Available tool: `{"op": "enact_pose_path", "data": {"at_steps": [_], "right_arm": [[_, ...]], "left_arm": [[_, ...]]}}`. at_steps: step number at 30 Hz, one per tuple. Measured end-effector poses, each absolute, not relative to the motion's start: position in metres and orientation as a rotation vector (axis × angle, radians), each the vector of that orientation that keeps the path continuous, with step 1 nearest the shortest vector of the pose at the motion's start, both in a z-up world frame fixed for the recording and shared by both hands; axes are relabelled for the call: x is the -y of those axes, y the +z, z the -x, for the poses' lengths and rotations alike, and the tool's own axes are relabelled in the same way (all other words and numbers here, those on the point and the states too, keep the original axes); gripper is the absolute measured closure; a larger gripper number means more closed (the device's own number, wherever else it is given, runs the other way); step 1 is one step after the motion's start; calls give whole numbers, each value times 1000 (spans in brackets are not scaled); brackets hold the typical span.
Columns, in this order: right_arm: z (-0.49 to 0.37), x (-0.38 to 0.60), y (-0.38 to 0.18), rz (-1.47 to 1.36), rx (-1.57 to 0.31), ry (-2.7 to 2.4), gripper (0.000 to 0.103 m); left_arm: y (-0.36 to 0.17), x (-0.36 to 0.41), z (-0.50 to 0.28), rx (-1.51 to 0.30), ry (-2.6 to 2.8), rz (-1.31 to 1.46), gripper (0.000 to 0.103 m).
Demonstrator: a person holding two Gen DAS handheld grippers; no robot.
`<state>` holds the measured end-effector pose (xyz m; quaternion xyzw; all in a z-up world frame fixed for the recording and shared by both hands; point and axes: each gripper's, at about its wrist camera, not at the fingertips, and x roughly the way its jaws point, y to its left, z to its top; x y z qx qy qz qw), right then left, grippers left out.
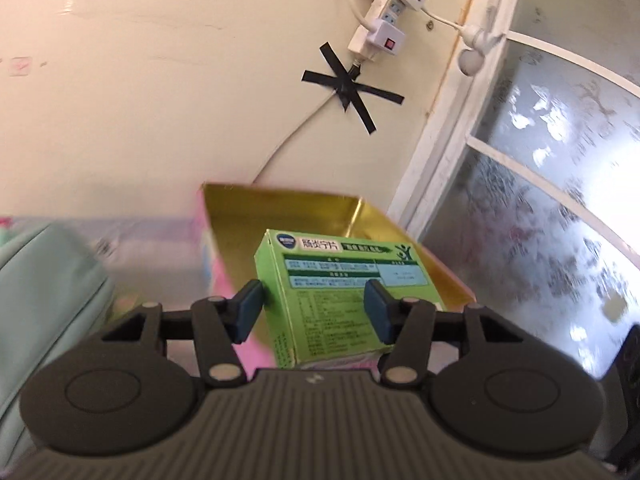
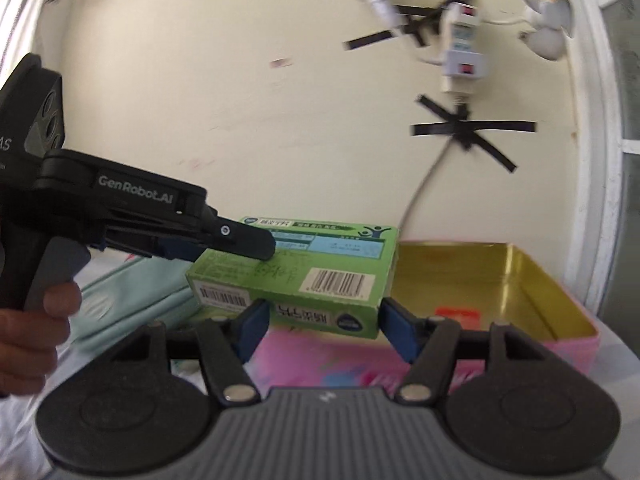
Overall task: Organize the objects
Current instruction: 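Lower the green box into the pink tin and open the left gripper, then move the left gripper to the teal pencil pouch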
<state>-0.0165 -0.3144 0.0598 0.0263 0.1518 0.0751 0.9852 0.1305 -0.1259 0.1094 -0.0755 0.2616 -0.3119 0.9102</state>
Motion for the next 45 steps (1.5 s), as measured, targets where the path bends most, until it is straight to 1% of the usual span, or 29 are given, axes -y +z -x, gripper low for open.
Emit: {"op": "enact_pose_path", "data": {"at_steps": [3, 6, 7, 9, 10, 13, 14, 18, 19, 23, 27, 28, 33, 39, 45], "right_arm": [[-16, 334, 53, -93, -332, 133, 38], [-42, 345, 40, -123, -373, 126, 35], [-50, 346, 35, -131, -382, 113, 33], [-60, 348, 24, -145, -383, 94, 23], [-59, 352, 19, -162, -377, 81, 21], [-47, 364, 15, -195, -324, 85, 20], [-43, 372, 15, -226, -299, 93, 17], [-19, 405, 13, -369, -216, 87, 17], [-12, 411, 12, -390, -194, 68, 17], [-9, 426, 8, -480, -184, 83, 17], [-13, 414, 6, -404, -201, 63, 18], [-14, 410, 6, -375, -202, 59, 18], [-14, 395, 5, -294, -205, 69, 18], [-13, 391, 5, -294, -196, 101, 18], [-4, 372, 11, -256, -186, 297, 18]], "left_arm": [[105, 151, -155, -531, -619, 133, 46], [92, 166, -178, -571, -591, 130, 46], [87, 169, -183, -592, -586, 130, 46], [75, 174, -191, -625, -556, 124, 44], [71, 176, -192, -632, -544, 117, 44], [71, 169, -185, -608, -535, 118, 43], [75, 163, -180, -598, -539, 134, 43], [92, 126, -135, -510, -557, 197, 36], [94, 113, -116, -483, -556, 198, 31], [91, 92, -64, -428, -513, 116, 30], [90, 80, -29, -406, -507, 64, 29], [90, 77, -24, -395, -501, 62, 26], [86, 64, -24, -378, -426, 59, 26], [78, 20, -37, -406, -285, 87, 26], [65, -28, -52, -441, -132, 195, 26]]}}
